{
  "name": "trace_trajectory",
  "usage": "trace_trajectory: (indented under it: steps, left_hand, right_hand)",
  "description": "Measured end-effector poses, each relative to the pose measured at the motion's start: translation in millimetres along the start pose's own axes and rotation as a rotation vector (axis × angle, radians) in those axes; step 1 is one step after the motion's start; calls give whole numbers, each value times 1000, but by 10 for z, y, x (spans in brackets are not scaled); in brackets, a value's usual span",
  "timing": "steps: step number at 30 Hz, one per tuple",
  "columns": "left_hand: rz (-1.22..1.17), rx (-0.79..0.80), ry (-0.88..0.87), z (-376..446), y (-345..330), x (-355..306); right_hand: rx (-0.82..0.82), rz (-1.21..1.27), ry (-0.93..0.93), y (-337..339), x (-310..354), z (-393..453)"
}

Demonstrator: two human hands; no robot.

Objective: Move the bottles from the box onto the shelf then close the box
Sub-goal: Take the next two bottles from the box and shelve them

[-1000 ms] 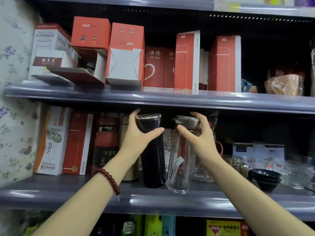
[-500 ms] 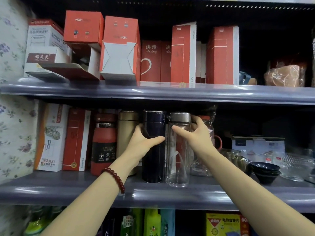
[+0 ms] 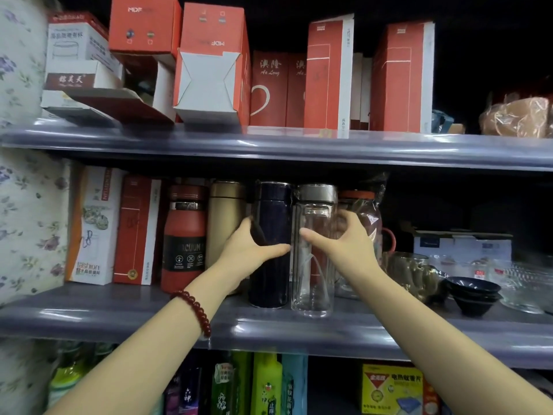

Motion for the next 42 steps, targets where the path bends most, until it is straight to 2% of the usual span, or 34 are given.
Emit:
trace_trajectory:
  steps: [4, 13, 19, 23, 27, 33, 42]
  left_hand:
    - [133, -65, 23, -144, 42, 87]
    - [108, -225, 49, -128, 21, 106]
    - [124, -240, 51, -79, -41, 117]
    - [161, -235, 33, -80, -72, 119]
    - [300, -253, -6, -130, -70, 50]
    - [446, -307, -12, -193, -26, -46]
    - [436, -297, -49, -331, 81, -52]
  right_hand:
    - [16, -34, -100, -12, -154, -58]
    - [-102, -23, -89, -111, -177, 0]
    - [-139, -17, -106, -221, -273, 63]
    - [-106, -32, -123, -244, -303, 82]
    - [-39, -54, -148, -247, -284, 71]
    - [-22, -103, -177, -228, -252, -23]
    - [-87, -64, -100, -147, -69, -312]
Point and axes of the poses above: each hand's wrist, its own z-axis towards the middle knuckle, its own y-axis out of the back of the hand, x = y × z, the point moved 7 cm from there along z, towards the middle knuckle, and after that the axes turned 8 degrees about z, right-handed, at the moved point
